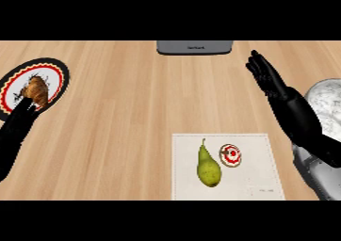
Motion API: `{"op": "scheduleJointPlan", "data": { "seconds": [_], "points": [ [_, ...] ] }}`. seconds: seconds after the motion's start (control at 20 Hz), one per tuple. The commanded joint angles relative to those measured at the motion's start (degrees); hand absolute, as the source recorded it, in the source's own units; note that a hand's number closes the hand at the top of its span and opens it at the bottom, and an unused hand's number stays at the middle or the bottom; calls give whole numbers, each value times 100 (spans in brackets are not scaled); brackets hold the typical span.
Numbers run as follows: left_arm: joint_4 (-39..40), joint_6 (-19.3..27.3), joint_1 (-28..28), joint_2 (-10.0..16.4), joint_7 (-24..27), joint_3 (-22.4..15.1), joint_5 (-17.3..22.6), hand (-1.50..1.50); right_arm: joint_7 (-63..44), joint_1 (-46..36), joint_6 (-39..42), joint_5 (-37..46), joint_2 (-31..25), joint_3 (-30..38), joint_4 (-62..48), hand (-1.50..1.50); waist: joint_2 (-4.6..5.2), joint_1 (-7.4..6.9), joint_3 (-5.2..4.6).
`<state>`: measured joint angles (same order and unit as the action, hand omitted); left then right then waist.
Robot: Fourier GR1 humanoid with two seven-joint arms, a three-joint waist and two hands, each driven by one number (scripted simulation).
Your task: Pick the cupcake from the placemat and place it in the bowl
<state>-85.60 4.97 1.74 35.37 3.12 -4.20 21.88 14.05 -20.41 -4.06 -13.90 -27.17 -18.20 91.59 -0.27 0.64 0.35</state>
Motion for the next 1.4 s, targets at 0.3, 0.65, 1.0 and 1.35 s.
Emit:
{"op": "scheduleJointPlan", "data": {
  "seconds": [0.3, 0.65, 1.0, 1.35],
  "points": [
    [-100, 831, -402, -290, -284, 124, -530, 0, -1533, 637, -136, 1825, -2187, 443, 352, 150, -9, 481, -280],
    [-251, 1264, -371, -580, -508, 42, -662, 0, -2753, 2785, -2458, 2966, -1216, 110, 1815, -150, -111, 546, -54],
    [-644, 1193, -524, -535, -897, -13, -707, 0, -4444, 4496, -2817, 4597, -1420, -281, 4011, -150, -36, 176, -48],
    [52, 984, -864, -846, -491, -9, -988, 0, -6512, 3190, -1097, 4730, -1627, 212, 4966, -150, 33, -47, -47]
  ]
}}
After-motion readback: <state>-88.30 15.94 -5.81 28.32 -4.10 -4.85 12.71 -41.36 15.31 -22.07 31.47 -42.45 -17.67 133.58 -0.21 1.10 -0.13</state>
